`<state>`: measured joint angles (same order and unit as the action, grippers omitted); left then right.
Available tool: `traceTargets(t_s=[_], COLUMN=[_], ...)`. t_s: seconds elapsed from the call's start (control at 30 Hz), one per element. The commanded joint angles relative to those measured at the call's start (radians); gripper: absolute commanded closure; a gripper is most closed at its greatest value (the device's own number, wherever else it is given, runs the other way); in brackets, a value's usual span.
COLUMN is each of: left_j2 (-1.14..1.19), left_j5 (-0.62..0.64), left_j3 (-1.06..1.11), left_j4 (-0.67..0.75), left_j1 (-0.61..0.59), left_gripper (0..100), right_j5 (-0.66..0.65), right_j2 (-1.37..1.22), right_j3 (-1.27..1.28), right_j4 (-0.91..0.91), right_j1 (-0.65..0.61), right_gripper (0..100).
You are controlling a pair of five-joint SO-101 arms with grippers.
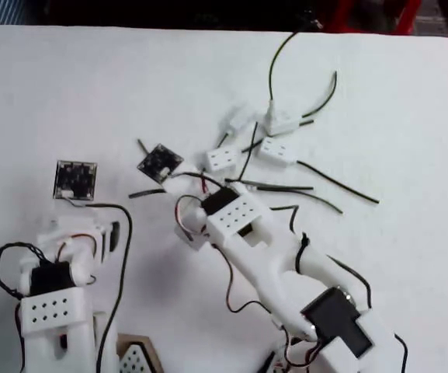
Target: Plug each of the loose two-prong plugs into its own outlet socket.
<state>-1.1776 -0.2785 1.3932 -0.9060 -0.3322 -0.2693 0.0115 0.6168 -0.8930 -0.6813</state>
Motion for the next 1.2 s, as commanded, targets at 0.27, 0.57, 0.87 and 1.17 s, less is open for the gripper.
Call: traceTargets(t_s=[0.27, 0.57, 0.87, 1.17], left_j2=[-0.018, -0.018, -0.018, -0.018], left_j5=[0.005, -0.037, -0.040, -0.041], left_j3=[0.008, 0.009, 0.009, 0.011], left_j4=[0.021, 0.020, 0.020, 0.020], left_j1=[-0.012, -0.012, -0.012, -0.012], left_gripper=[76, 76, 76, 76], right_j5=[-0.005, -0.005, -0.005, -0.005], right_j2=[0.252, 0.309, -0.113, -0.473], right_j3=[-0.034, -0.284, -0.624, -1.096], right_j4=[-0.021, 0.025, 0.288, 0.076], right_j1=[0.021, 0.101, 0.151, 0.174], right_gripper=[98.1, 98.1, 98.1, 97.5])
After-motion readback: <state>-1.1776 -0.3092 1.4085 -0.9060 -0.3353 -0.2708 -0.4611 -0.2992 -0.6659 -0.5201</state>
